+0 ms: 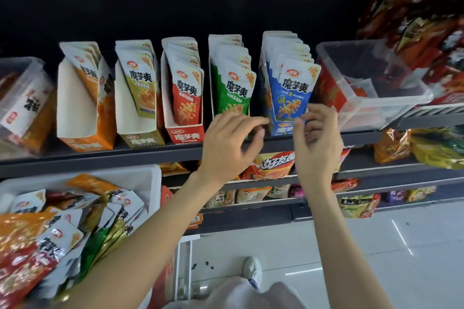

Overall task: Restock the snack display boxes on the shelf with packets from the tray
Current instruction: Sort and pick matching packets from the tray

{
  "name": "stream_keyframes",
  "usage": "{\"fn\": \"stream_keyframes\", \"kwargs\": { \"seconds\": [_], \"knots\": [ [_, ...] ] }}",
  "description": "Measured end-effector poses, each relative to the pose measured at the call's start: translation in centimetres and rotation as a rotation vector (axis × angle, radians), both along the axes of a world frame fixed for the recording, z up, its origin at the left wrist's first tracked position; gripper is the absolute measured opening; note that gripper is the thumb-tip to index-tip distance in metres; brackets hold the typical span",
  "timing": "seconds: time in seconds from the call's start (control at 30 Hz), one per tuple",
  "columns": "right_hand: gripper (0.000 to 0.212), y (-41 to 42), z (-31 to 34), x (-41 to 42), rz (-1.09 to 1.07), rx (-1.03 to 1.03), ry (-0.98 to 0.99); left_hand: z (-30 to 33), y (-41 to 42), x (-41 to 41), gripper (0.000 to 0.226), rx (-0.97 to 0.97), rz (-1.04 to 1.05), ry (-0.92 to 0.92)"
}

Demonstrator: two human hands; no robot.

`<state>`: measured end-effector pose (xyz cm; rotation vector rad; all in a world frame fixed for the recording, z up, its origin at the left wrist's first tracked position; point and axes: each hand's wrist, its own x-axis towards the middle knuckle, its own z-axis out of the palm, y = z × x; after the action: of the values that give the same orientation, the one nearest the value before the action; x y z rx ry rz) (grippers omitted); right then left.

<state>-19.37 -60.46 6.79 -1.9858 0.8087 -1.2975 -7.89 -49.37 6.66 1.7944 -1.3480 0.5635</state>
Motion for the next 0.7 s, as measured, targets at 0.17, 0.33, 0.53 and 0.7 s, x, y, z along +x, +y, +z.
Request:
{"fn": "stream_keyframes", "kwargs": {
  "seconds": [0.17, 0.33, 0.53, 0.7],
  "knots": [
    [0.018, 6.3, -0.7, 0.7, 0.323, -0.152, 0.098, -1.1, 8.5, 0.1, 0.021, -0.230, 0.104, 0.250],
    [0.021, 13.1, -2.8, 4.0, 0.698, -0.226, 0.334, -4.5, 19.5, 2.3, 0.018, 0.005, 0.353, 0.365],
    [0.023, 22.4, -6.1, 9.1, 0.967, -0.231, 0.620, -7.9, 33.3, 5.4, 0.025, 0.523, 0.656, 0.411],
    [0.041, 29.8, -8.9, 13.7, 1.143, -0.248, 0.861, -9.4, 40.6, 7.4, 0.040, 0.726, 0.780, 0.523]
  ]
}}
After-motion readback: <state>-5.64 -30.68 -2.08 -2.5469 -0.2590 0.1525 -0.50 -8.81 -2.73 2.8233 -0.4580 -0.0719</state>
